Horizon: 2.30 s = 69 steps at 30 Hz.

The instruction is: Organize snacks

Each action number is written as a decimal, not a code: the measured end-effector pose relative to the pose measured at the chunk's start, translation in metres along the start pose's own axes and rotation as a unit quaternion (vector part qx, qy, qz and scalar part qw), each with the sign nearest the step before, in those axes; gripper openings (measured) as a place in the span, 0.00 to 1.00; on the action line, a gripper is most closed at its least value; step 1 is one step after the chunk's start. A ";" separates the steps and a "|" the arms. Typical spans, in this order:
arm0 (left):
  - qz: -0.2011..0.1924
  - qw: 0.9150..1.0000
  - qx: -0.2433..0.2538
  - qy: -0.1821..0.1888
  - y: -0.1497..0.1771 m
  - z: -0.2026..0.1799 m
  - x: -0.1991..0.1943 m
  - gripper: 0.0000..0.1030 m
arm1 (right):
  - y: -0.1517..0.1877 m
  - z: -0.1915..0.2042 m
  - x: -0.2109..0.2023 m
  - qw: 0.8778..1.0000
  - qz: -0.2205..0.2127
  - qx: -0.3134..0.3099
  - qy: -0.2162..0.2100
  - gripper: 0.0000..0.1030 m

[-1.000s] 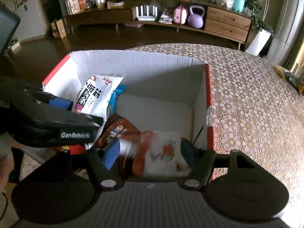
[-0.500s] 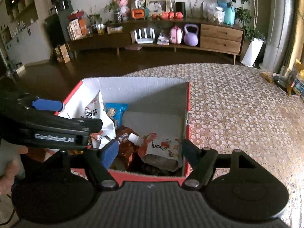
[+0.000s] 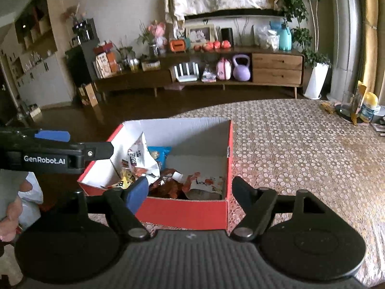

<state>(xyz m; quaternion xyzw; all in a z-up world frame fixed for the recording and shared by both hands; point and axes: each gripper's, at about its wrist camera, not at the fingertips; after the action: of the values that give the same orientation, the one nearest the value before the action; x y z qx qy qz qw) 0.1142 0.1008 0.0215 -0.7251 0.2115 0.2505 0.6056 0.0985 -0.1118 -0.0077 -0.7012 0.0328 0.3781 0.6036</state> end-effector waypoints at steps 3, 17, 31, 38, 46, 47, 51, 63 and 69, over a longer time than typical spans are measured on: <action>-0.014 1.000 -0.007 0.002 0.004 0.000 -0.013 0.99 | 0.005 -0.004 -0.015 1.000 -0.017 0.013 -0.004 0.81; -0.015 1.000 -0.012 0.009 0.020 -0.007 -0.042 1.00 | 0.012 -0.009 -0.062 0.997 -0.066 0.045 -0.001 0.90; -0.022 0.999 -0.026 0.033 0.019 -0.011 -0.061 1.00 | 0.008 -0.011 -0.079 0.995 -0.085 0.045 0.013 0.99; -0.033 0.998 -0.036 0.031 0.017 -0.011 -0.069 1.00 | 0.007 -0.010 -0.081 0.995 -0.086 0.043 0.011 1.00; -0.040 0.998 -0.041 0.014 0.013 -0.009 -0.076 1.00 | 0.009 -0.011 -0.082 0.996 -0.078 0.043 0.009 1.00; -0.039 0.998 -0.043 0.012 0.013 -0.009 -0.076 1.00 | 0.009 -0.011 -0.082 0.996 -0.077 0.043 0.010 1.00; -0.039 0.998 -0.045 0.011 0.013 -0.007 -0.078 1.00 | 0.009 -0.010 -0.082 0.996 -0.075 0.042 0.010 1.00; -0.037 0.998 -0.046 0.000 0.016 -0.006 -0.080 1.00 | 0.011 -0.012 -0.079 0.997 -0.068 0.043 0.013 1.00; -0.034 0.998 -0.049 -0.003 0.016 -0.003 -0.080 1.00 | 0.012 -0.013 -0.077 0.997 -0.064 0.047 0.015 1.00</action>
<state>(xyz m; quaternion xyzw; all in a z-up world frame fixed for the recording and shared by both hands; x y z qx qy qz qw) 0.0417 0.0950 0.0592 -0.7603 0.1724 0.2417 0.5778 0.0439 -0.1583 0.0266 -0.6784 0.0144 0.3259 0.6583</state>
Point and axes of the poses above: each gripper's, at about its wrist camera, not at the fingertips, and x roughly the way its jaws point, z to its left, y to its underside, and after that the axes turned 10 degrees about -x, right-handed
